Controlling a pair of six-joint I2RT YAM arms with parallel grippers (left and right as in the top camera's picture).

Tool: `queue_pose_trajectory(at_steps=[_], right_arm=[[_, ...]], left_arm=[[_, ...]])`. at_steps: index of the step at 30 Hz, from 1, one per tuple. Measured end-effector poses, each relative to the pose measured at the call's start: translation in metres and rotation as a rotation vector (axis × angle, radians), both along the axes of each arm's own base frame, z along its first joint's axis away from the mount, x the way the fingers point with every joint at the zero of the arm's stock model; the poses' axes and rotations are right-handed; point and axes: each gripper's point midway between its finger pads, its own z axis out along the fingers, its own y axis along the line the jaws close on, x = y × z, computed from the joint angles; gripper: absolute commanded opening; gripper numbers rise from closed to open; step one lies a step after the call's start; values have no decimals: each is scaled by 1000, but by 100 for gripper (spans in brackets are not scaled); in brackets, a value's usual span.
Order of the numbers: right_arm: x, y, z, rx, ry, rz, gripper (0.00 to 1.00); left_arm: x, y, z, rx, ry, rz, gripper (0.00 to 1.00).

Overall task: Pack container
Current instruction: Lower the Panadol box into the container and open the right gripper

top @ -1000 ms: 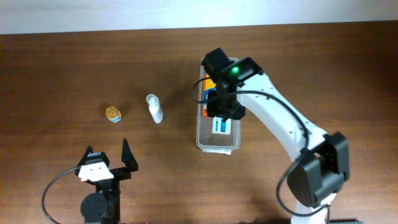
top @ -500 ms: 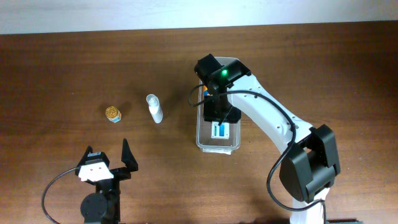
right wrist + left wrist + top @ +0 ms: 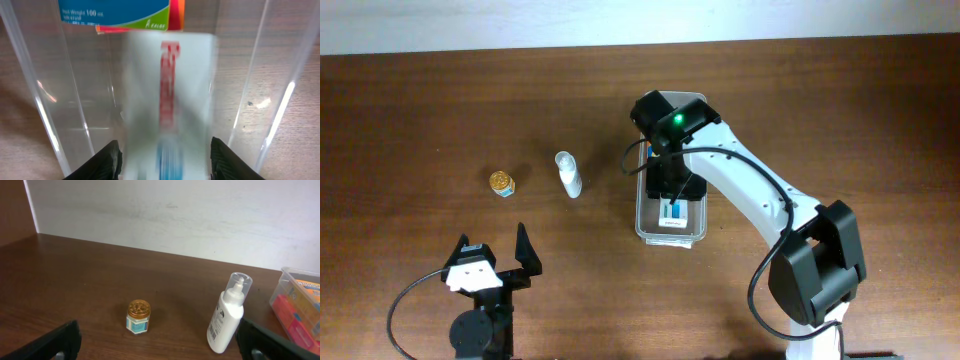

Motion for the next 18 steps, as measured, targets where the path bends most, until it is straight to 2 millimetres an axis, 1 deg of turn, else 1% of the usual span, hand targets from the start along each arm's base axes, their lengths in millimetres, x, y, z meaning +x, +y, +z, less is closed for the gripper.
queue_pose_trajectory(at_steps=[4, 9, 18], right_arm=[[-5, 0, -7, -9, 14, 6, 50], [-3, 1, -8, -4, 5, 7, 51], [3, -3, -7, -24, -20, 0, 65]], left_arm=[[0, 0, 0, 0, 0, 0, 99], [0, 0, 0, 0, 0, 0, 99], [0, 0, 0, 0, 0, 0, 99]])
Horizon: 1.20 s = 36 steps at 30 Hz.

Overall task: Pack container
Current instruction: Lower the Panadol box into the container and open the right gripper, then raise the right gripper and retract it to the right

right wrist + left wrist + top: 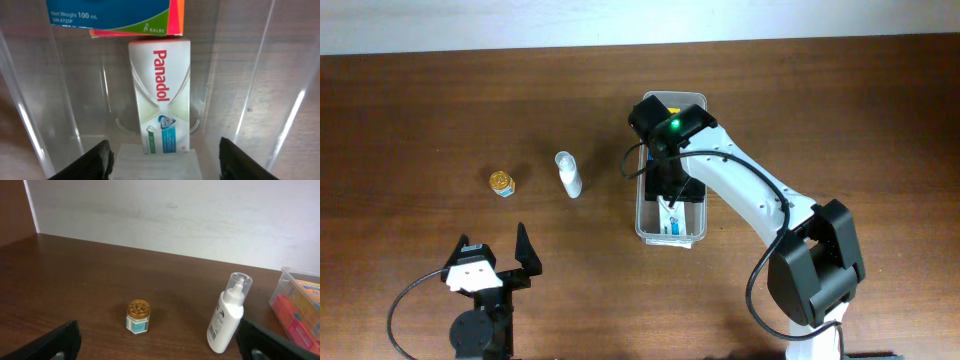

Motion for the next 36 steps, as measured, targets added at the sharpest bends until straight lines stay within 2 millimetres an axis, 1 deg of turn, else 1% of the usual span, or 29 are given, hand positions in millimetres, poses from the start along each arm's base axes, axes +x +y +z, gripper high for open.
queue_pose_trajectory(at_steps=[2, 4, 6, 7, 8, 9, 12, 15, 18, 26, 28, 32, 36], right_arm=[[1, -3, 5, -4, 1, -6, 69], [8, -6, 14, -3, -15, -19, 75], [19, -13, 29, -2, -44, -44, 86], [25, -19, 38, -2, -64, -58, 96], [31, -25, 46, -5, -83, -67, 99], [34, -33, 54, -13, -91, -78, 98], [40, -69, 78, -58, -105, -133, 98], [39, -116, 93, -131, -96, -214, 98], [39, -161, 95, -187, -75, -289, 99], [47, -265, 97, -231, -86, -489, 98], [49, -289, 98, -232, -103, -543, 98], [53, -325, 99, -234, -150, -633, 98], [60, -344, 102, -233, -197, -678, 98]], left_arm=[[0, 0, 0, 0, 0, 0, 99], [0, 0, 0, 0, 0, 0, 99], [0, 0, 0, 0, 0, 0, 100], [0, 0, 0, 0, 0, 0, 99], [0, 0, 0, 0, 0, 0, 99], [0, 0, 0, 0, 0, 0, 99], [0, 0, 0, 0, 0, 0, 99], [0, 0, 0, 0, 0, 0, 99], [0, 0, 0, 0, 0, 0, 99], [0, 0, 0, 0, 0, 0, 99], [0, 0, 0, 0, 0, 0, 99], [0, 0, 0, 0, 0, 0, 99], [0, 0, 0, 0, 0, 0, 99]])
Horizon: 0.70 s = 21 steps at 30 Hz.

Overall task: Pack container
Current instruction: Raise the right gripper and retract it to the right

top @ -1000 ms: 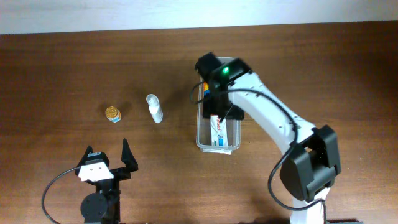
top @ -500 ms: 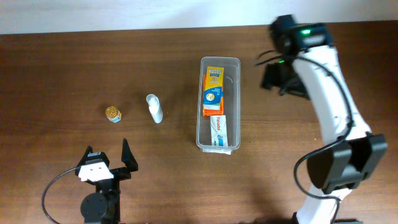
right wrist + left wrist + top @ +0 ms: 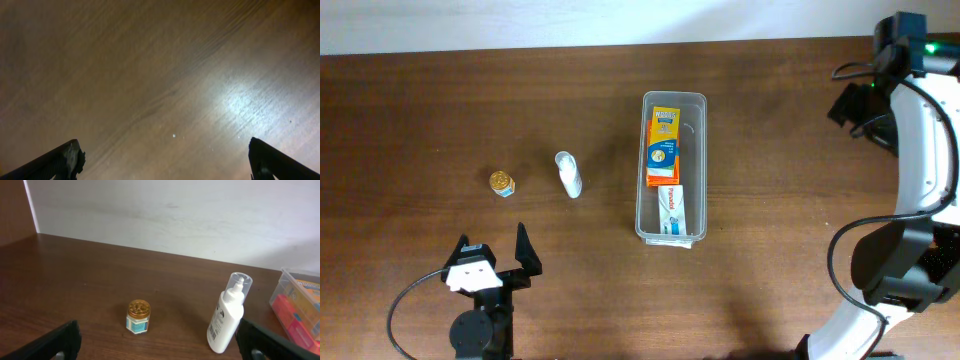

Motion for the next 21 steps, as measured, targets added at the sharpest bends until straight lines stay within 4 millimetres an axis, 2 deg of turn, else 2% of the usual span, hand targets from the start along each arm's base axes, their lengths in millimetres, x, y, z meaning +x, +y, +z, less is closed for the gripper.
queue_pose_trajectory(at_steps=[3, 9, 21], right_arm=[[6, -9, 2, -9, -37, -19, 99], [31, -22, 4, -40, -147, -32, 98], [38, -24, 4, -46, -171, -32, 98]], left_arm=[[0, 0, 0, 0, 0, 0, 100], [0, 0, 0, 0, 0, 0, 99], [0, 0, 0, 0, 0, 0, 99]])
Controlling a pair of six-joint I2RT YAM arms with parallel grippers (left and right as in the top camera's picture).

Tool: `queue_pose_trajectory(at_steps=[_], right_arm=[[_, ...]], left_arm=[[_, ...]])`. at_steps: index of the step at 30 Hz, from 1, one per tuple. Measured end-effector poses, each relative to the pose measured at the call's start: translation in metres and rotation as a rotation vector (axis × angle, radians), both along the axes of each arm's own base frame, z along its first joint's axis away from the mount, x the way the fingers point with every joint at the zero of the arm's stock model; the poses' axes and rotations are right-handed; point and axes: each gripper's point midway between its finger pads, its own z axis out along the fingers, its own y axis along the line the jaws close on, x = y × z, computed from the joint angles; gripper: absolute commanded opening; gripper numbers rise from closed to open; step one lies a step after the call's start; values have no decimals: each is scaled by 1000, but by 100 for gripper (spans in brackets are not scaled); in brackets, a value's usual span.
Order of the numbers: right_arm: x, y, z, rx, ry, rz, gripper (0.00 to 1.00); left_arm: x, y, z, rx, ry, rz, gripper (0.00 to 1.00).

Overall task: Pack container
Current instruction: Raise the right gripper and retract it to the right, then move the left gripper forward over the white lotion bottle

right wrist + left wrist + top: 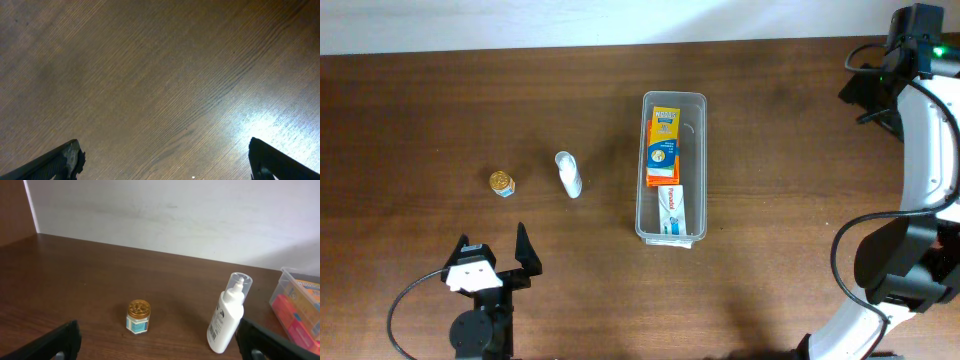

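The clear plastic container (641,190) stands mid-table, holding an orange box (663,145) and a white Panadol box (672,211). Left of it lie a white bottle (568,174) (227,314) and a small gold-lidded jar (502,183) (138,316). My left gripper (493,245) (157,340) rests open near the front edge, facing the jar and the bottle, with nothing between its fingers. Far from the container, my right gripper (872,100) (165,160) hangs open and empty over bare wood at the back right.
A white wall (175,215) bounds the far side of the brown wooden table (790,200). The container's corner (300,305) shows at the right edge of the left wrist view. The right arm (932,150) runs along the table's right side.
My right arm has shifted slightly farther toward the back right corner, still open and empty over bare wood. The left gripper, bottle, jar and container have not moved.
My right gripper was down in the container with the white Panadol box between its fingers. Then it stood open above the box, which lay in the container below the orange box. After that it was open and empty at the back right, where it remains.
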Motion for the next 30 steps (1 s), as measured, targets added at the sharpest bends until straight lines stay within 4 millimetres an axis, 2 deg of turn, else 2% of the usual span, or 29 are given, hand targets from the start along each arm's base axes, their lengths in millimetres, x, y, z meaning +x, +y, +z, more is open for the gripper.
queue_pose_trajectory(at_steps=[9, 12, 15, 17, 21, 23, 28, 30], right_arm=[[0, 0, -2, 1, 4, 0, 98], [0, 0, -2, 1, 3, 0, 98], [0, 0, -2, 1, 4, 0, 98], [0, 0, -2, 1, 5, 0, 98], [0, 0, -3, 1, 6, 0, 98], [0, 0, -3, 1, 7, 0, 98], [0, 0, -3, 2, 8, 0, 98], [0, 0, -3, 2, 8, 1, 98]], left_arm=[[0, 0, 5, 0, -19, 2, 99], [0, 2, 28, 2, -117, 11, 99], [-5, 1, 67, 5, -277, 9, 99], [-9, 0, 84, 8, -345, 1, 99], [-11, -2, 91, 17, -363, -7, 99], [-13, -3, 100, 37, -371, -13, 99], [-17, -6, 135, 130, -331, -24, 100], [-17, -8, 155, 191, -279, -32, 99]])
